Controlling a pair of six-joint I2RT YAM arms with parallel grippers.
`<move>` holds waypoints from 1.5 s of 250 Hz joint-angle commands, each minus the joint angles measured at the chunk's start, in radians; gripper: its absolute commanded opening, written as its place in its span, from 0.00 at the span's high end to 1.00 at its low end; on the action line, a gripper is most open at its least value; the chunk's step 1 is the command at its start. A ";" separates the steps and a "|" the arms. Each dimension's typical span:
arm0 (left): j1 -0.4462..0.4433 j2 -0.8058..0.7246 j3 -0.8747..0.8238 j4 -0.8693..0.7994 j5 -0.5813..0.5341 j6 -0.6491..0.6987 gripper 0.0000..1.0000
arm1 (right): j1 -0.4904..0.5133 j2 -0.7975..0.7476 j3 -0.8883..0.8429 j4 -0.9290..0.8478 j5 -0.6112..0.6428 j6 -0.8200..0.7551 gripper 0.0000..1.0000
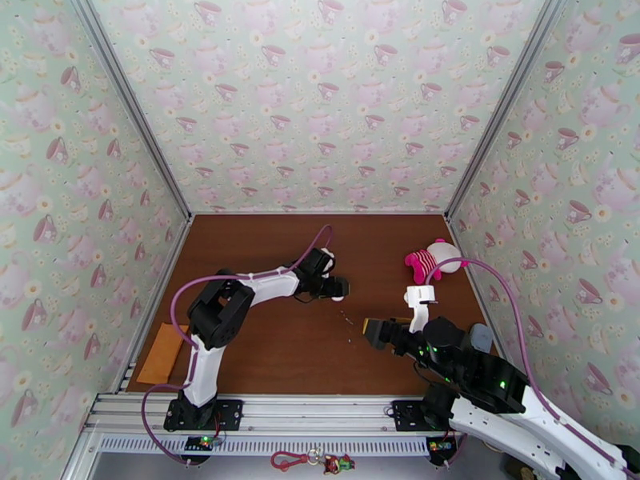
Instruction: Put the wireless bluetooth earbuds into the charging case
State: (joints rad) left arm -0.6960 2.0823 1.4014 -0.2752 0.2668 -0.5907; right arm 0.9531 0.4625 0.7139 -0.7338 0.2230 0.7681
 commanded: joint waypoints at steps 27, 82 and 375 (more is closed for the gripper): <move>0.017 -0.021 0.113 -0.138 -0.096 0.064 0.20 | -0.004 -0.009 0.021 -0.007 -0.007 0.011 0.01; 0.013 -0.085 0.314 -0.252 -0.153 0.185 0.09 | -0.004 0.005 0.029 -0.007 0.010 0.008 0.01; 0.259 -1.118 -0.704 0.098 -0.860 0.347 0.00 | -0.304 0.245 0.033 0.168 0.527 -0.085 0.01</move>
State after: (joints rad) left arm -0.4995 1.0260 0.7830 -0.3073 -0.5323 -0.2111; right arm 0.7956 0.6327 0.7792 -0.7353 0.7635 0.7780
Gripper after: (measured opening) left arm 0.997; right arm 0.987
